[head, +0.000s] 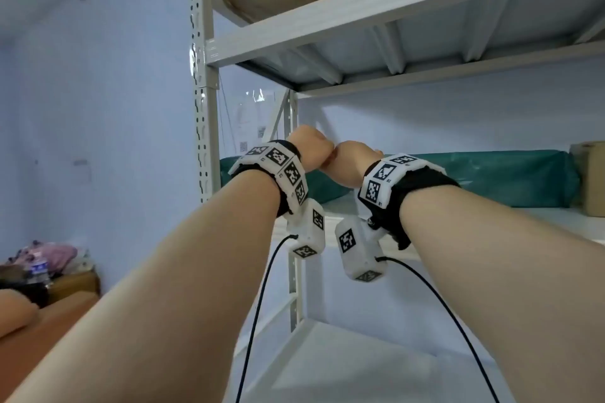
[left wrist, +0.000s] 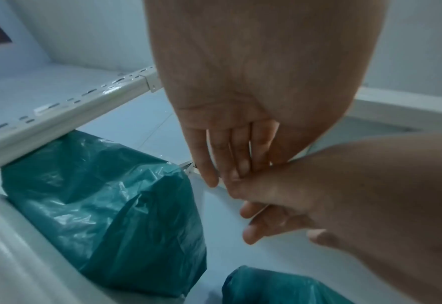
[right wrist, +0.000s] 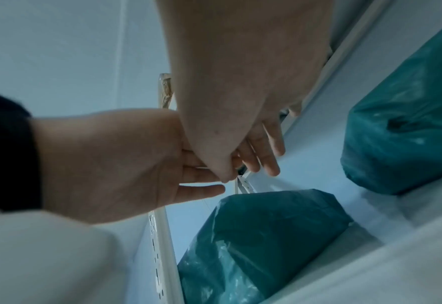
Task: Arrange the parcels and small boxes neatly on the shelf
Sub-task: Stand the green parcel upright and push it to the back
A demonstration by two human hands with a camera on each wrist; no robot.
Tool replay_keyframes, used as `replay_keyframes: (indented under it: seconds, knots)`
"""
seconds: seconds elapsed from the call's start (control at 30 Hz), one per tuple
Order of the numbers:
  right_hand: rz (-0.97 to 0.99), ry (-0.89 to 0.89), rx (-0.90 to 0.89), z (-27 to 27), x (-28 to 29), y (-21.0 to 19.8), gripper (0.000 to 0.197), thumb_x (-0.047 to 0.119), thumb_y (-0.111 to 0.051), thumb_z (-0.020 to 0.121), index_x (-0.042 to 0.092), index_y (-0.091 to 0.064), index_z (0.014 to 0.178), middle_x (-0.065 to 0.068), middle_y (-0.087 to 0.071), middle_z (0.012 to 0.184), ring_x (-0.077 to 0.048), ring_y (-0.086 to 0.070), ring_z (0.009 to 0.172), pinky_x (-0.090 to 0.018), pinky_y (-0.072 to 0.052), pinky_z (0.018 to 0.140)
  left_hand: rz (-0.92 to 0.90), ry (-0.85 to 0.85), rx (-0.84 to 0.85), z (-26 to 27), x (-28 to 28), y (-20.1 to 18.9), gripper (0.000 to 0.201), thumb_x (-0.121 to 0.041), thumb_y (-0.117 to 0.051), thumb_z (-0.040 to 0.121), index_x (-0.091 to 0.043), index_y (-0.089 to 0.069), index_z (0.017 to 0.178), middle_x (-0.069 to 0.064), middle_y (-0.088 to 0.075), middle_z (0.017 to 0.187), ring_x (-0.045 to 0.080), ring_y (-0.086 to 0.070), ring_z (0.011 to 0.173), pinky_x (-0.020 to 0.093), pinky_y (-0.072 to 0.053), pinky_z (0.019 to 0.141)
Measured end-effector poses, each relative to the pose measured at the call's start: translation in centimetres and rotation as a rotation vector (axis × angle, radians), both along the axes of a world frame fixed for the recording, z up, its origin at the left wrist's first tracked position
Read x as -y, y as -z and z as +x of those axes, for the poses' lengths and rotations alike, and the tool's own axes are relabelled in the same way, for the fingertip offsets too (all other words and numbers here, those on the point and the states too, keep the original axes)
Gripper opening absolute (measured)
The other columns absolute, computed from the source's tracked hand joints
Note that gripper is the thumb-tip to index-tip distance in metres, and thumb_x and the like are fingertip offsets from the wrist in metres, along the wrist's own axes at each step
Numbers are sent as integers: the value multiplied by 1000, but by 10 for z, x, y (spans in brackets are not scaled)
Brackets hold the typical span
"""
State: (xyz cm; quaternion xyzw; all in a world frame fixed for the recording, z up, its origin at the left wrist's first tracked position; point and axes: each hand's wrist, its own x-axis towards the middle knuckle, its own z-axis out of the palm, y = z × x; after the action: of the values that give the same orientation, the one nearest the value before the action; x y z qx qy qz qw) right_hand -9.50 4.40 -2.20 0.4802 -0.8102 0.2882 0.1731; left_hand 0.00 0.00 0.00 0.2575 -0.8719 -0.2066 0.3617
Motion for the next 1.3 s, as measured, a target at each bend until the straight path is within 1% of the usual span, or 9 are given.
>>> replay_keyframes:
  seconds: [0.1, 0.3, 0.57, 0.67, 0.73, 0.87, 1.07, 1.17, 1.3]
  knots:
    - [36, 19, 23, 13, 21, -7, 34, 36, -49, 93, 13, -63, 115, -10, -64, 120, -29, -60, 108, -30, -37, 77, 71, 107, -28, 10, 30, -4, 23, -10, -48, 92, 0, -64, 79, 5, -56, 67, 17, -51, 66, 27, -49, 75]
    - [62, 79, -1, 39, 70, -14, 32, 44, -59, 86, 16, -64, 102, -1, -59, 82, -20, -57, 81, -27, -39, 69, 176, 151, -176, 21, 88, -7, 23, -11, -54, 88, -18, -55, 67, -3, -55, 67, 10, -52, 61, 19, -47, 58]
    - [85, 172, 7, 51, 94, -19, 61, 40, -74, 77, 10, -53, 125, -10, -60, 120, -24, -59, 97, -32, -50, 83, -16, 37, -97, 20, 129, 7, 27, -16, -47, 97, -9, -62, 119, 1, -66, 111, 21, -60, 106, 34, -50, 97]
    - [136, 206, -12, 51, 106, -12, 88, 46, -77, 71, 14, -35, 141, -12, -47, 134, -29, -50, 122, -39, -45, 97, 128, 117, -210, 18, 145, 4, 26, -9, -41, 96, -7, -65, 107, 0, -59, 96, 18, -54, 95, 20, -49, 76]
    - [147, 231, -31, 49, 115, -8, 94, 47, -80, 68, 16, -31, 142, -11, -43, 137, -31, -45, 127, -43, -43, 102, 145, 126, -207, 14, 150, 10, 32, -5, -40, 93, -8, -61, 117, 6, -61, 115, 23, -54, 112, 21, -44, 84]
    - [211, 278, -49, 41, 126, -9, 60, 32, -74, 78, 10, -49, 128, -8, -58, 118, -28, -60, 108, -33, -48, 83, 148, 158, -216, 8, 154, 18, 45, -5, -42, 91, -6, -48, 136, 14, -52, 137, 27, -52, 123, 29, -44, 98]
    - [305, 334, -107, 19, 127, -17, 27, 18, -59, 93, 2, -59, 115, -12, -64, 107, -28, -62, 101, -32, -48, 80, 212, 259, -223, 0, 158, 15, 42, -3, -43, 91, -6, -49, 133, 14, -58, 102, 11, -49, 62, 18, -40, 51]
    - [246, 382, -126, 5, 115, -25, 9, 12, -63, 89, 5, -58, 85, -5, -52, 66, -22, -53, 62, -28, -40, 55, 225, 259, -209, -2, 159, 10, 38, -3, -45, 92, -5, -54, 128, 14, -61, 105, 22, -61, 85, 26, -51, 70]
    - [142, 479, -123, -10, 93, -33, 35, 2, -51, 90, 7, -40, 56, -7, -44, 62, -22, -42, 53, -27, -38, 68, 195, 174, -251, -5, 171, 4, 31, -4, -41, 92, -6, -63, 115, 4, -61, 103, 19, -55, 94, 16, -45, 63]
